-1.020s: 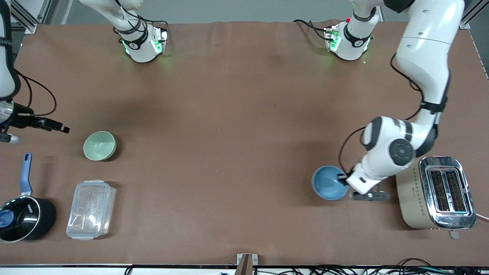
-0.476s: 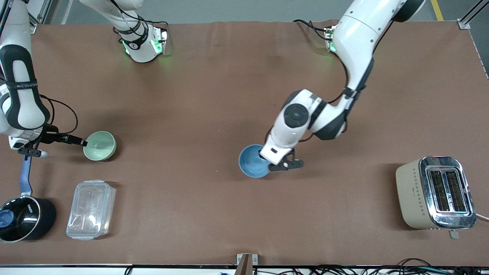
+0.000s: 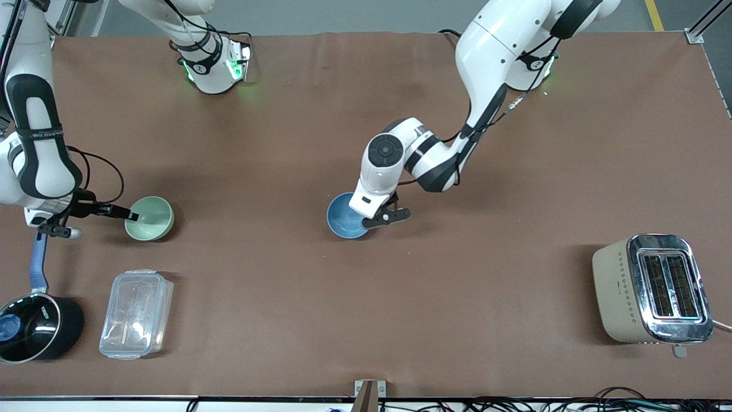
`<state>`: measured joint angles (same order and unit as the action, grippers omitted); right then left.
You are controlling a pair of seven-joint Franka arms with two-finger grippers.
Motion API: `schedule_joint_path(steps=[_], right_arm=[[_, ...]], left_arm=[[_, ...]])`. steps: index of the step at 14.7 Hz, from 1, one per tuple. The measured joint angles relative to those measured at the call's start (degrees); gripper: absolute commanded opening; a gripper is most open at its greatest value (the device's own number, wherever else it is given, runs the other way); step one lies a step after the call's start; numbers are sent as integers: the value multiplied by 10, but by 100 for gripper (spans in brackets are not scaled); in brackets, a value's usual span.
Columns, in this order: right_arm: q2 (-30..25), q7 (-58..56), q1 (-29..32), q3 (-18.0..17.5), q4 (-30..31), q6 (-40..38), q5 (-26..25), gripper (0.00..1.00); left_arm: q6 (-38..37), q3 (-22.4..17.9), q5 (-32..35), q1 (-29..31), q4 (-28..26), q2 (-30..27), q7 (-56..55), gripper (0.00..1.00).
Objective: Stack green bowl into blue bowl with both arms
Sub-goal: 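Grasp the blue bowl rim with the left gripper and carry it toward the table middle, then release the blue bowl with the left gripper while the right gripper reaches the green bowl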
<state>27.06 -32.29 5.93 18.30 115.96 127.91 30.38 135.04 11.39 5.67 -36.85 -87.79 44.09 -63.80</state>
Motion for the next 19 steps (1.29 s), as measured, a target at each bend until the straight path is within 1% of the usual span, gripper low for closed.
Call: schedule_joint_path(steps=[1,2,3,4,5,7,8,9,10,12,14,15,16,17,19], right_arm=[[4,0,-1,0,0,0,1,64],[7,0,-2,-1,0,0,1,49],[8,0,-2,-1,0,0,1,28],[9,0,-3,-1,0,0,1,14],[9,-1,-5,-1,0,0,2,6],[9,-1,-13,-2,0,-2,2,2],[9,-1,-16,-1,0,-2,2,0],[9,-1,-17,-1,-2,-2,2,0],[8,-1,-18,-1,-4,-1,2,0],[-3,-1,-19,-1,-13,-3,2,0],[-28,0,-23,-1,-19,-13,-7,0],[-45,12,-28,-2,-21,-19,-24,0],[-63,41,-31,-9,-22,-27,-49,0],[-82,83,-33,-27,-22,-36,-76,0],[-115,193,-37,-79,-22,-53,-125,0]], left_arm=[[1,0,0,-2,1,1,-9,7],[1,0,0,-4,3,1,-16,23],[1,0,0,-6,4,1,-20,65],[1,0,0,-7,6,1,-24,100],[1,-1,1,-7,8,1,-24,100],[-7,-10,14,-6,25,-6,-24,100],[-29,-22,27,-4,41,-16,-24,100],[-67,-35,41,3,60,-33,-19,100],[-110,-44,50,18,78,-55,-5,100],[-186,-49,59,65,101,-110,46,100],[-237,-51,61,118,106,-171,123,100],[-259,-51,61,143,107,-200,170,100],[-282,-50,61,166,106,-226,216,100],[-303,-50,61,185,106,-251,261,100],[-345,-49,59,213,104,-290,343,100]])
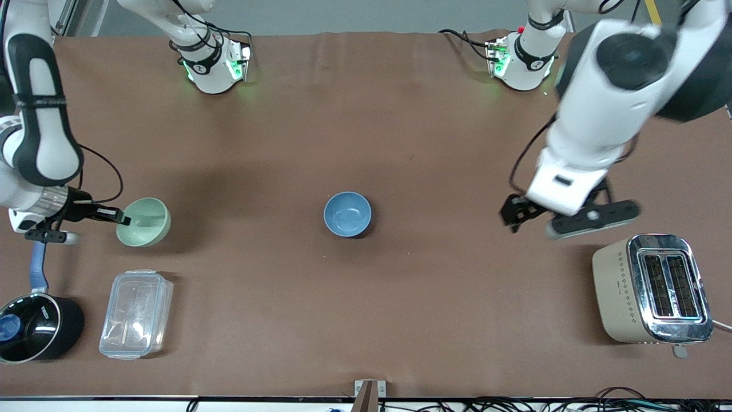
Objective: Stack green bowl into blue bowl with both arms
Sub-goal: 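Release the blue bowl with the left gripper while the right gripper reaches the green bowl, then grasp the green bowl rim with the right gripper and carry it toward the blue bowl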
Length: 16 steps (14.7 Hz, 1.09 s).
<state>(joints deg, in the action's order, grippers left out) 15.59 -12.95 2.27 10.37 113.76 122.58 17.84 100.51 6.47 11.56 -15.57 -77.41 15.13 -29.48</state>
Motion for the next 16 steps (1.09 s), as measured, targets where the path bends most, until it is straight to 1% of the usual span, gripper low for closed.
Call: schedule_joint_path(steps=[2,4,6,7,10,12,14,16], right_arm=[[-19,127,-5,-68,0,-7,-41,0],[-23,251,-10,-137,0,-7,-67,0],[-22,346,-13,-195,1,-5,-75,0],[-22,384,-13,-220,0,-3,-77,0],[-16,483,-15,-292,0,12,-84,0],[-1,559,-17,-340,-2,38,-108,0],[25,636,-23,-374,-9,62,-150,0],[63,718,-28,-403,-30,74,-208,0]], left_arm=[[-41,1,-21,23,-2,-29,56,100],[-60,1,-62,58,-17,-61,115,100],[-67,-2,-95,100,-60,-105,191,100],[-68,-10,-106,115,-88,-131,221,100],[-70,-44,-129,125,-167,-199,271,100],[-70,-48,-131,125,-197,-225,277,100],[-70,-44,-131,124,-208,-236,277,100],[-70,-42,-131,124,-208,-242,276,100]])
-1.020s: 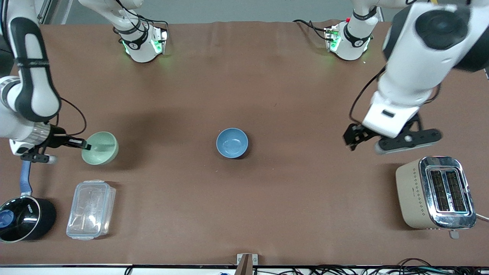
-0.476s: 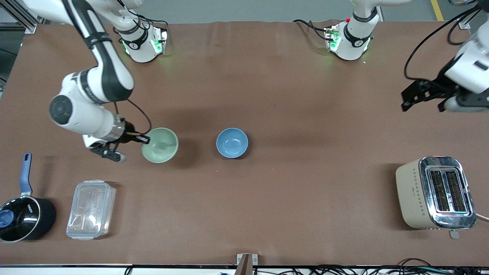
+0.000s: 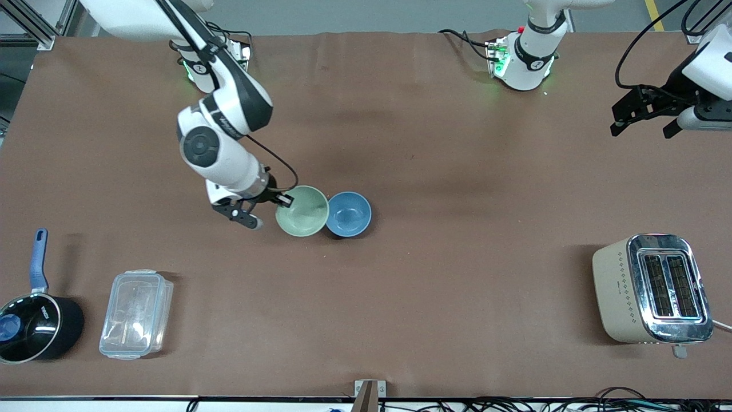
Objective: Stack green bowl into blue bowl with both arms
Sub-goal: 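Grasp the green bowl rim with the right gripper and carry it toward the blue bowl, then lower the green bowl into the blue bowl with the right gripper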
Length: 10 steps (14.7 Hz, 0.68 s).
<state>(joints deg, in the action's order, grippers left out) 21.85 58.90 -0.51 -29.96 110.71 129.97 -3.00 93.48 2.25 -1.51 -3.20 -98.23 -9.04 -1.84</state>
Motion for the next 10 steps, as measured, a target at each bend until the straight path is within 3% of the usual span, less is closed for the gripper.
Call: schedule_joint_path(steps=[4,10], right_arm=[[86,121,-3,-50,-60,1,-92,0],[115,130,-12,-74,-81,11,-100,0]], left_arm=[[-4,4,1,0,0,-5,-4,100],[-18,5,16,0,0,-5,-28,100]])
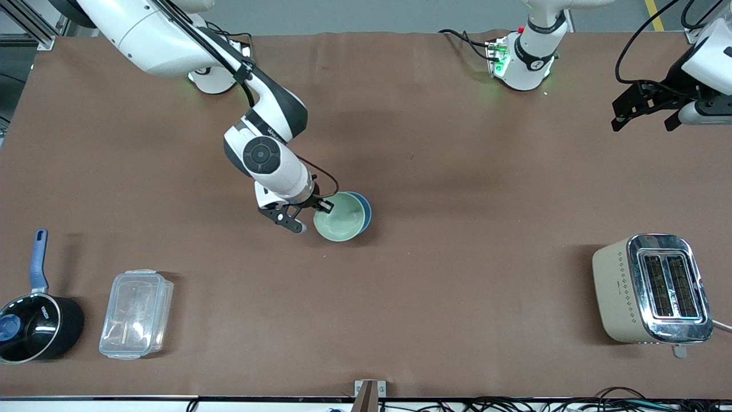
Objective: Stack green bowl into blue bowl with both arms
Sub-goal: 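Lower the green bowl into the blue bowl with the right gripper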
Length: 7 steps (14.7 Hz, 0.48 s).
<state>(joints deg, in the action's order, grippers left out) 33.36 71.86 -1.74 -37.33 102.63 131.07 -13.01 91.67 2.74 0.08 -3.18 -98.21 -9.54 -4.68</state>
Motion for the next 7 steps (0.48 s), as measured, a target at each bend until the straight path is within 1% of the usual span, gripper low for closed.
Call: schedule_joint_path(steps=[3,7], right_arm=[[1,1,-4,-14,1,-1,-1,0],[5,1,-7,-15,5,-1,-9,0]], left_arm=[[0,0,4,0,0,0,-1,100],[-1,0,4,0,0,0,-1,100]])
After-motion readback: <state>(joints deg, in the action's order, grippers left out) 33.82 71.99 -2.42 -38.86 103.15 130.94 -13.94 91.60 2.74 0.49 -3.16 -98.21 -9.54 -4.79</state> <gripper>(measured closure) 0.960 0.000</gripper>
